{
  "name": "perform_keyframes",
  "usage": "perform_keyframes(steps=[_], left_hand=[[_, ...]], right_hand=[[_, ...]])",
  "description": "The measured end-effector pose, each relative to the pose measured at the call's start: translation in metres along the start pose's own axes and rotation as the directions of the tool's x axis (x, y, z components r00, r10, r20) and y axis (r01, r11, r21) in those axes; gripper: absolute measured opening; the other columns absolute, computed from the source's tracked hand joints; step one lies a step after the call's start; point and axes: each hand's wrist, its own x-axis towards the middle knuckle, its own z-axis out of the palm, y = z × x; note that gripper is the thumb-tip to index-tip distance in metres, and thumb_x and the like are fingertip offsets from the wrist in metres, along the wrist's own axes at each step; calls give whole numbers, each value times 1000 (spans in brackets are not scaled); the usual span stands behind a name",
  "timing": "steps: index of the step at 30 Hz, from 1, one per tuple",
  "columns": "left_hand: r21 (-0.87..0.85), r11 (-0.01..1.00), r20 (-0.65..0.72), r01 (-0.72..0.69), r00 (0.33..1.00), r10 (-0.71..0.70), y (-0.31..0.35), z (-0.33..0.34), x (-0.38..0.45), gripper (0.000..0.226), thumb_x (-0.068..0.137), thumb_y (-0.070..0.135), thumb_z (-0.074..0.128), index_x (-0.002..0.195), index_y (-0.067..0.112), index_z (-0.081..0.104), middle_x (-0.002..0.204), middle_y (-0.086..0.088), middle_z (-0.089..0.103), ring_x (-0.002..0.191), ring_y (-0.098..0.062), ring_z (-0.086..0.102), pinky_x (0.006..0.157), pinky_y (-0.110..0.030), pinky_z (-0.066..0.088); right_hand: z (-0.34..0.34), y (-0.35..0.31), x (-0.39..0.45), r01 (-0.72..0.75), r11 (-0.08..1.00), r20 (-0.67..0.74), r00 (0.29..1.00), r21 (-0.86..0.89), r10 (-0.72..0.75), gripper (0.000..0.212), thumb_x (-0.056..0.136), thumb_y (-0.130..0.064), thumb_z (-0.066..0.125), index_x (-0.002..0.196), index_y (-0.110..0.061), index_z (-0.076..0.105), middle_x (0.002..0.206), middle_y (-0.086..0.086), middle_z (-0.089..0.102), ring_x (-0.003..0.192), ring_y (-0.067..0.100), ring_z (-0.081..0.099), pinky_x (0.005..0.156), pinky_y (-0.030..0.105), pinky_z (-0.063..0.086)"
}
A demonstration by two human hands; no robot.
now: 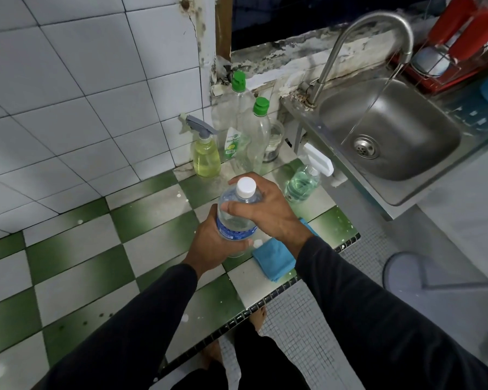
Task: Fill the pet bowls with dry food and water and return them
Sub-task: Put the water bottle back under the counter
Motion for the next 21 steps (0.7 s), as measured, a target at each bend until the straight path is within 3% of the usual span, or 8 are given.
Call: perform_keyframes(steps=[3,8,14,21], left_hand=[[-6,1000,10,6,1000,-6,-1,-3,1,103,60,32,99,147,33,44,139,6,63,128,-19,62,103,-50,55],[-28,1000,21,6,1000,-5,1,-4,-5,100,62,32,100,147,32,46,137,4,65,126,-21,64,102,-51,56],[-53,999,34,-10,999,12,11,-8,-19,104,59,47,101,147,36,47,136,6,66,123,-18,66,98,-47,59],[-19,999,62,-38,997,39,25,-15,-40,100,57,43,103,143,33,51,132,5,69,120,-19,68,97,-49,59]], right_hand=[[2,0,1,-2,1000,-14,1000,-18,2,39,65,-35,87,99,-27,70,95,-6,74,92,12,70,81,27,59],[5,-6,-6,-8,1000,-27,1000,-22,8,39,64,-38,87,98,-29,69,93,-9,74,89,6,70,75,16,55],[8,-21,-23,-5,1000,-68,998,-18,4,38,64,-38,87,96,-27,70,91,-10,74,84,0,68,68,9,49],[11,-41,-53,8,1000,-103,995,-29,-11,32,71,-26,89,96,-20,70,91,-6,74,80,-2,67,68,10,51]])
